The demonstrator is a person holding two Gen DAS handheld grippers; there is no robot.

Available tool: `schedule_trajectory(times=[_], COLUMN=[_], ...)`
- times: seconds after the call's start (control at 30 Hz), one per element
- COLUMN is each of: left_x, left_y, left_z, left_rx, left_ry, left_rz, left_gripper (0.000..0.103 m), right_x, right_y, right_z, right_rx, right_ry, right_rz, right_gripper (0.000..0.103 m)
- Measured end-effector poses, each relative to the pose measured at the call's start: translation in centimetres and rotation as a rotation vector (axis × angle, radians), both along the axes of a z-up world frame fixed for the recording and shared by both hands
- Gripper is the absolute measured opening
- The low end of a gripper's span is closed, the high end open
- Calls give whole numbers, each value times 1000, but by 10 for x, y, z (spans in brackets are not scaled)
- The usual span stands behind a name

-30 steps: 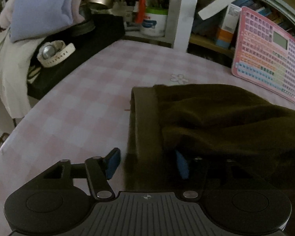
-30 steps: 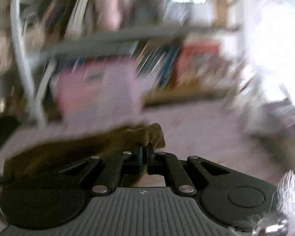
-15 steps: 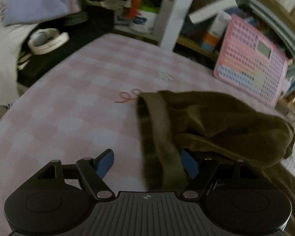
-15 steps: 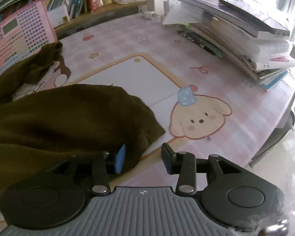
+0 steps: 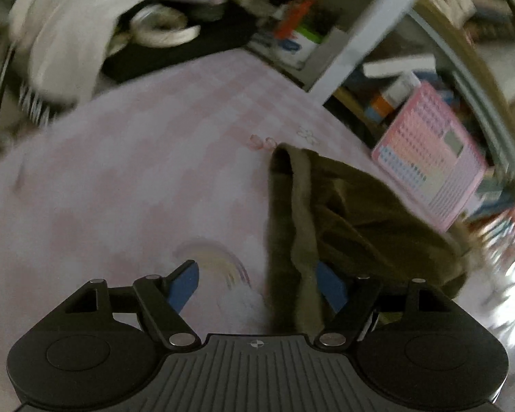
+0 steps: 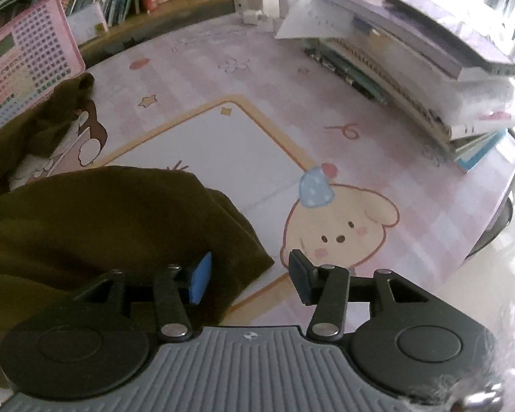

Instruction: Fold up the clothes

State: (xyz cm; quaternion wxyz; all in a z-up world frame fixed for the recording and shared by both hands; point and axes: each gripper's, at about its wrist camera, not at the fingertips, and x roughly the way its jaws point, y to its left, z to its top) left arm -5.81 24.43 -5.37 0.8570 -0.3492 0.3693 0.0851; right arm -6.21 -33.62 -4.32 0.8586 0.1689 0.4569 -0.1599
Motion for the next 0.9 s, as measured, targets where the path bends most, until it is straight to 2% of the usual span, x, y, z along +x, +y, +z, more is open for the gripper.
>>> schedule_trajectory(times=[0.17,0.23,0.3,0.37,0.4,0.47,0.5,0.53,0.57,0.6,0.63,0.7,0.73,0.77,0.83,0.9], left_x=[-28,-31,-34,-36,-33,-24,-18,-12,-6,0,8,25,33,38,43,39], left_y=[-12,-22,-33,-44,-47,-51,-50,-49,-49,-48,-46,-43,-42,-42,-44,-44], left_z=[-16,-21,-25,-30,-32,-35,-35,-36,-37,-37,-36,-18,-8,8,43,70], left_rx=[-259,-313,-367,-420,-422,-410,-400,-390,-380,-370,-362,-331,-316,-305,-261,-220], left_ry=[49,57,66,75,86,93,100,107,113,119,112,52,21,-28,-148,-250], left_rz=[148,180,213,245,256,290,297,303,310,316,311,276,257,233,174,130], left_gripper=[75,74,74,72,69,50,43,31,23,19,12,9,9,9,9,9], right_x=[-1,-3,-8,-9,-10,-9,-8,-5,-2,3,9,24,37,49,66,62], right_y=[-16,-23,-33,-41,-43,-47,-48,-49,-50,-51,-52,-56,-60,-62,-59,-46], right_z=[-3,-3,-3,-4,-4,-5,-6,-7,-9,-11,-13,-16,-13,3,53,111], right_rx=[77,123,211,287,316,364,374,386,398,411,424,451,466,475,473,407], right_ry=[41,54,60,67,68,68,66,66,67,61,49,24,-9,-81,-279,-479], right_rz=[-8,-19,-50,-72,-77,-83,-83,-84,-85,-78,-66,-51,-58,-51,8,130], right_gripper=[46,46,45,40,39,38,33,26,19,11,9,7,7,7,7,7])
